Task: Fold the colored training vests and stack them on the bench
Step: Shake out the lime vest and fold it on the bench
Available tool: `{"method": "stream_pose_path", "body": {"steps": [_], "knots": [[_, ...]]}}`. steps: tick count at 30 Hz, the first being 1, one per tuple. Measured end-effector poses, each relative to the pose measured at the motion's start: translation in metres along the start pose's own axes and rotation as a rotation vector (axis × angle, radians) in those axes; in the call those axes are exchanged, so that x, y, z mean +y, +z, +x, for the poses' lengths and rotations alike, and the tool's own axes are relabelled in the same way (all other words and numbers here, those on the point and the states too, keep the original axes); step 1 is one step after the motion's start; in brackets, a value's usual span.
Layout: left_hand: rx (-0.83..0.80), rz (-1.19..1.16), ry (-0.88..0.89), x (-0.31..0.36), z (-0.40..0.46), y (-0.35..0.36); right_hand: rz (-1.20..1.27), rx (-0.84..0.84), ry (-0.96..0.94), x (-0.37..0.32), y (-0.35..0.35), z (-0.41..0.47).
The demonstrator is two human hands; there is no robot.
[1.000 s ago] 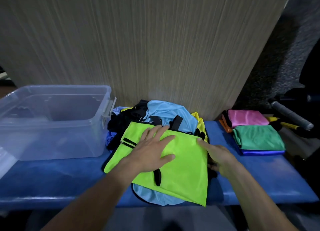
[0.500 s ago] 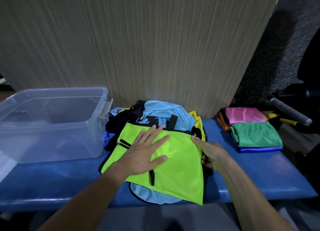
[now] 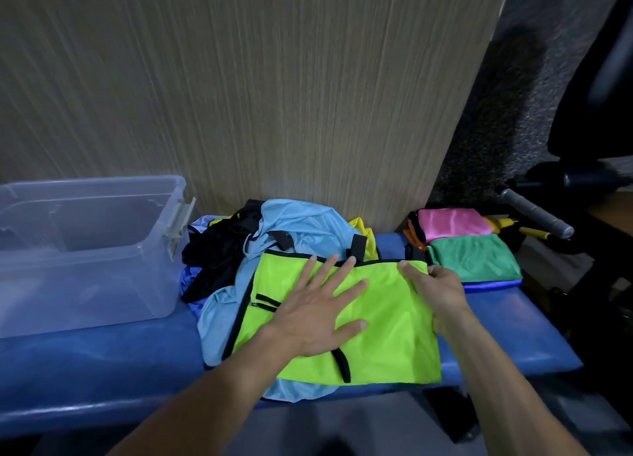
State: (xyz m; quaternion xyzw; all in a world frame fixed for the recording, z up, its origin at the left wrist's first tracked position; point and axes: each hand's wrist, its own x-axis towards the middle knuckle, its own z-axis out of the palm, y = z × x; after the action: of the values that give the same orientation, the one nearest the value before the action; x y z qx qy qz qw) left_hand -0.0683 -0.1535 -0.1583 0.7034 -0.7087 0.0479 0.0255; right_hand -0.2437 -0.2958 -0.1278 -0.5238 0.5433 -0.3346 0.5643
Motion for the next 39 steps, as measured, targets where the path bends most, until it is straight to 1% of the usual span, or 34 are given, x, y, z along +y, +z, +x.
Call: {"method": "stream_pose_path", "body": {"steps": [2,3,5,8,9,11,13,16,18,20,22,23,24,25,27,28,30,31,34,37,39], "knots": [[-0.039,0.009,0.021,0.018,0.013,0.008,-0.003,0.04,0.005,0.004,-0.025,0.006],[-0.062,0.015,0.033,0.026,0.018,0.012,-0.007,0.031,0.018,0.007,-0.038,0.008],[-0.115,0.022,0.047,0.037,0.027,0.02,-0.037,-0.041,0.099,0.016,-0.062,0.013],[-0.168,0.008,0.033,0.041,0.034,0.023,-0.147,-0.187,0.232,0.023,-0.085,0.01],[-0.172,0.005,0.034,0.042,0.035,0.022,-0.181,-0.226,0.25,0.023,-0.089,0.007],[-0.168,0.012,0.04,0.042,0.034,0.018,-0.258,-0.261,0.256,0.024,-0.094,0.004],[-0.161,0.025,0.043,0.039,0.03,0.013,-0.286,-0.29,0.238,0.022,-0.095,-0.001],[-0.089,0.004,0.075,0.027,0.023,0.005,-0.312,-0.347,0.215,0.016,-0.095,-0.009],[0.023,-0.077,0.129,0.017,0.018,0.0,-0.266,-0.375,0.168,0.006,-0.091,-0.019],[0.123,-0.178,0.127,0.007,0.009,-0.006,-0.217,-0.392,0.092,-0.004,-0.082,-0.03],[0.21,-0.265,0.081,-0.006,-0.002,-0.013,-0.189,-0.435,0.01,-0.015,-0.067,-0.044],[0.244,-0.347,0.031,-0.012,-0.007,-0.017,-0.195,-0.451,-0.025,-0.019,-0.056,-0.052],[0.273,-0.484,-0.042,-0.017,-0.012,-0.022,-0.217,-0.461,-0.054,-0.023,-0.043,-0.061],[0.285,-0.667,-0.121,-0.021,-0.016,-0.028,-0.242,-0.466,-0.088,-0.026,-0.028,-0.069],[0.246,-1.038,-0.243,-0.025,-0.022,-0.038,-0.296,-0.452,-0.164,-0.028,0.007,-0.081],[0.206,-1.171,-0.288,-0.027,-0.024,-0.041,-0.334,-0.452,-0.206,-0.027,0.026,-0.086],[0.129,-1.323,-0.349,-0.028,-0.026,-0.042,-0.397,-0.465,-0.286,-0.02,0.062,-0.091],[0.11,-1.342,-0.381,-0.03,-0.027,-0.039,-0.439,-0.467,-0.319,-0.016,0.077,-0.093],[0.096,-1.273,-0.466,-0.039,-0.027,-0.032,-0.57,-0.462,-0.387,-0.005,0.104,-0.096],[0.1,-1.305,-0.491,-0.041,-0.025,-0.026,-0.571,-0.551,-0.442,0.003,0.102,-0.097],[0.126,-1.225,-0.498,-0.042,-0.023,-0.022,-0.58,-0.564,-0.526,0.009,0.092,-0.094]]}}
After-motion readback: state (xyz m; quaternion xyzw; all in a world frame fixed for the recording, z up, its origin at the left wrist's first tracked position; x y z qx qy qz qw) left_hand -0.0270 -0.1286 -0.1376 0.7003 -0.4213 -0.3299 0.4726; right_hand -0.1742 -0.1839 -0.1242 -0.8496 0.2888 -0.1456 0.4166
